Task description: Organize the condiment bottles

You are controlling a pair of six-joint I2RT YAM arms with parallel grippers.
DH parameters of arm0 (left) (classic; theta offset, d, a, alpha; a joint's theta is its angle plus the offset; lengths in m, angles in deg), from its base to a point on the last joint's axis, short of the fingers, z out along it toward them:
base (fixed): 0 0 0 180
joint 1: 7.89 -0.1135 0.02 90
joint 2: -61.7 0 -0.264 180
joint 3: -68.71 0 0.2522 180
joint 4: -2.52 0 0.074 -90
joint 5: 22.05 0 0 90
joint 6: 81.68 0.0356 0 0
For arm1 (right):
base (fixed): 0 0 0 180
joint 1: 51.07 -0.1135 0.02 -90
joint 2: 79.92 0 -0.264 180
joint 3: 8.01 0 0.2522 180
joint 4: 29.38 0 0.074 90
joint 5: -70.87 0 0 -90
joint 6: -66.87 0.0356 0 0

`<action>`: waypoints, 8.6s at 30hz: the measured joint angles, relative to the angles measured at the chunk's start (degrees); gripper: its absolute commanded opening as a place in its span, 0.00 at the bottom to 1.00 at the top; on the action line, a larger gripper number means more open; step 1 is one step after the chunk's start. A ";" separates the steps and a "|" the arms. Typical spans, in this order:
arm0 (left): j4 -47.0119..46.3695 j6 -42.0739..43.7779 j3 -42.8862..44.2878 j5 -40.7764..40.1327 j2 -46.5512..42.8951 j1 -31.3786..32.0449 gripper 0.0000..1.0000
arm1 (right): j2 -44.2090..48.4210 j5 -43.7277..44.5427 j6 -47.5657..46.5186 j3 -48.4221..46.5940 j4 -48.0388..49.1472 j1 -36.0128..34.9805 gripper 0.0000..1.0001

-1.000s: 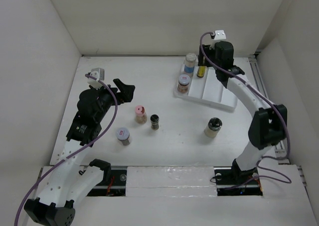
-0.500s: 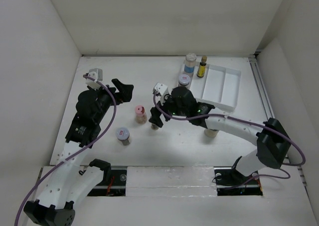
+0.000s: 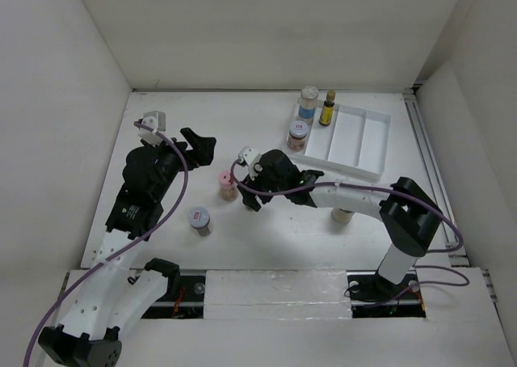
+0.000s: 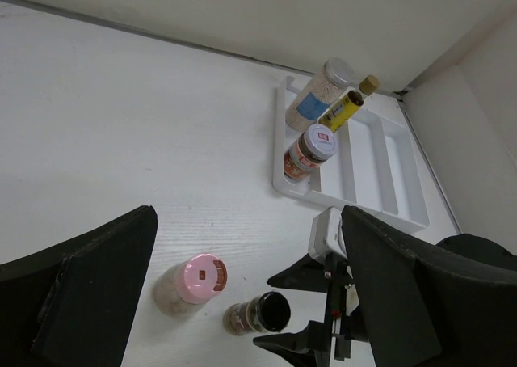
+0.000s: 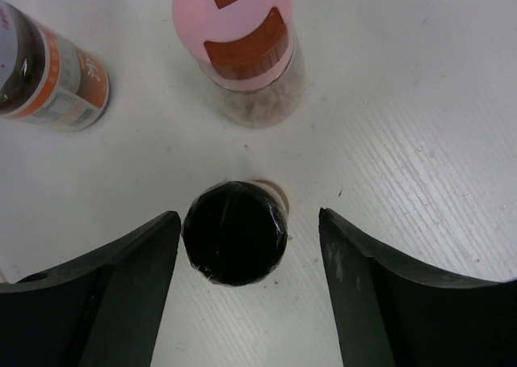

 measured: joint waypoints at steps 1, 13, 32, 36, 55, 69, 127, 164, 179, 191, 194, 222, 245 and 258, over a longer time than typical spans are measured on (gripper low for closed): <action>0.00 0.00 0.00 0.00 0.00 0.00 0.94 | -0.20 0.50 -0.02 -0.22 0.09 -0.04 0.68; -0.02 0.00 0.00 0.09 0.00 0.00 0.94 | 3.52 7.08 0.04 -0.55 0.37 0.42 0.38; -0.04 0.00 0.00 0.90 0.09 0.00 0.94 | 5.29 13.42 3.13 -6.60 2.29 34.62 0.38; -0.02 0.00 0.00 0.87 0.26 0.00 0.94 | -2.23 13.22 3.30 -9.64 1.88 36.89 0.38; -0.04 0.00 0.00 0.90 1.16 0.00 0.94 | -14.12 10.21 3.21 -17.75 2.73 38.84 0.68; -0.04 0.00 0.00 1.57 0.81 0.00 0.95 | 10.01 15.45 4.66 -4.20 2.97 34.67 0.97; -0.04 -0.07 0.00 2.56 -0.98 0.00 0.96 | -2.36 22.71 4.72 -18.71 -9.81 44.78 0.60; 0.00 -0.04 0.00 0.94 -1.75 0.00 0.96 | 12.24 0.20 -0.15 -7.21 5.27 20.39 0.78; 1.49 -0.87 0.00 -4.33 -4.37 0.00 0.96 | -8.83 -3.65 -7.30 -8.15 4.74 -0.96 0.91; 1.44 -0.87 0.00 -3.19 -4.37 0.00 0.96 | -18.12 -1.18 -6.86 -17.14 9.44 -0.63 0.49; 1.42 -0.87 0.00 -2.99 -4.37 0.00 0.96 | -16.94 0.02 -6.60 -16.61 9.46 -0.63 0.45; 0.50 -0.85 0.00 0.26 -2.43 0.00 0.96 | 3.65 17.33 2.47 1.66 7.80 42.45 0.43; 0.44 -0.83 0.00 0.13 -1.49 0.00 0.96 | -6.36 15.69 4.81 -8.26 7.65 47.04 0.94; 1.22 -1.40 0.00 -4.33 -3.96 0.00 0.96 | 11.30 0.87 -0.48 1.66 11.93 16.87 0.58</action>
